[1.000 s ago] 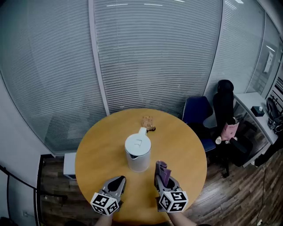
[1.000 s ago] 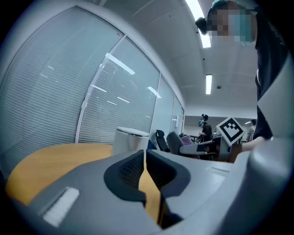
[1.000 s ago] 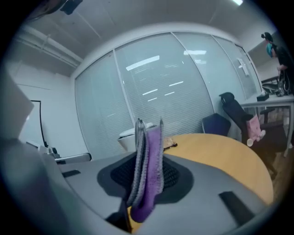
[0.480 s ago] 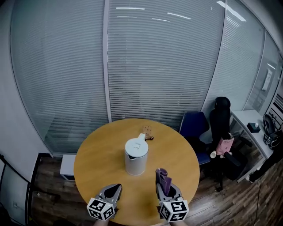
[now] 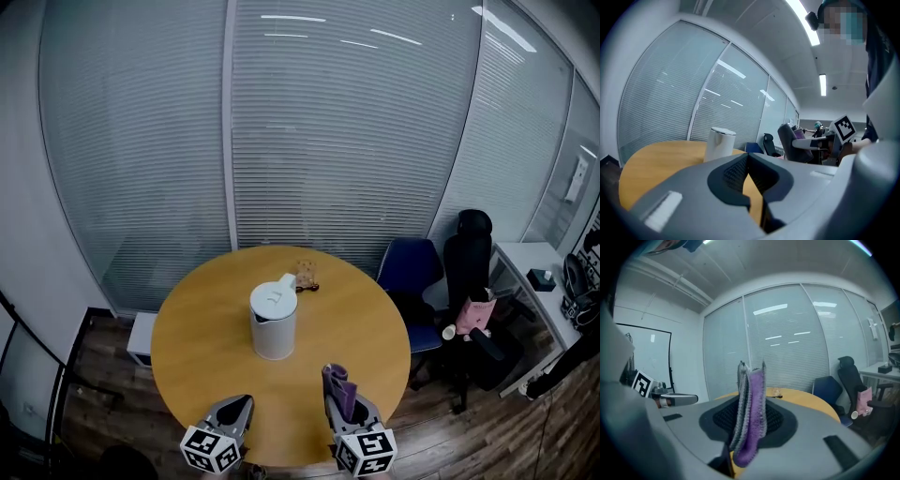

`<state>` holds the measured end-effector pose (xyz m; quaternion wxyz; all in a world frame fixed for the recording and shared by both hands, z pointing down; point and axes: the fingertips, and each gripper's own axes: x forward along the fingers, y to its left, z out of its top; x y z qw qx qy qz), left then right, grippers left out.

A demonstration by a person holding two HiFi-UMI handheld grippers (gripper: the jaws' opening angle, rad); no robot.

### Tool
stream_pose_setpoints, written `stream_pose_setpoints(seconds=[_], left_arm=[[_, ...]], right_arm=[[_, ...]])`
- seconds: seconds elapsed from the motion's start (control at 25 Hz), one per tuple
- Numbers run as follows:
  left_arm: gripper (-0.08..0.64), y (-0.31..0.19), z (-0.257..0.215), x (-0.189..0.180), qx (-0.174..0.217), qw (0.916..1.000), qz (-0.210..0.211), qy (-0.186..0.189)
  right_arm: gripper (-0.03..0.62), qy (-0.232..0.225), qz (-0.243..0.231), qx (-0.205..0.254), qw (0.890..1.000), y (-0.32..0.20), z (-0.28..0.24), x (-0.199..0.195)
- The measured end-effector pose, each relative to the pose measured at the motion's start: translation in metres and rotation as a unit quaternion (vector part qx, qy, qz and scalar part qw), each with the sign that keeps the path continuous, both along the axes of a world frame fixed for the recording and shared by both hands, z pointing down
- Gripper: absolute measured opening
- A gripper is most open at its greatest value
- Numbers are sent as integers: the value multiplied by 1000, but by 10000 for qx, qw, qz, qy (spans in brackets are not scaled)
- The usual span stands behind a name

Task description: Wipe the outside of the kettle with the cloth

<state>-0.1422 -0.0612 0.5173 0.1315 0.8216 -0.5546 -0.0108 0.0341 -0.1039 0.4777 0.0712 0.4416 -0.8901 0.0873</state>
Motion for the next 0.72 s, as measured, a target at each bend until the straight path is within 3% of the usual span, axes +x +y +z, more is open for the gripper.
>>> stream_pose_setpoints(seconds=[0.36,0.72], left_arm=[[11,45,6,40,-36,9994,-343,-25],[9,81,13,67,-2,9984,-566,-17]], right_arm=[[103,-133,-214,-227,9994,30,15,42],[102,-269,-505,-367,9977,58,26,59]])
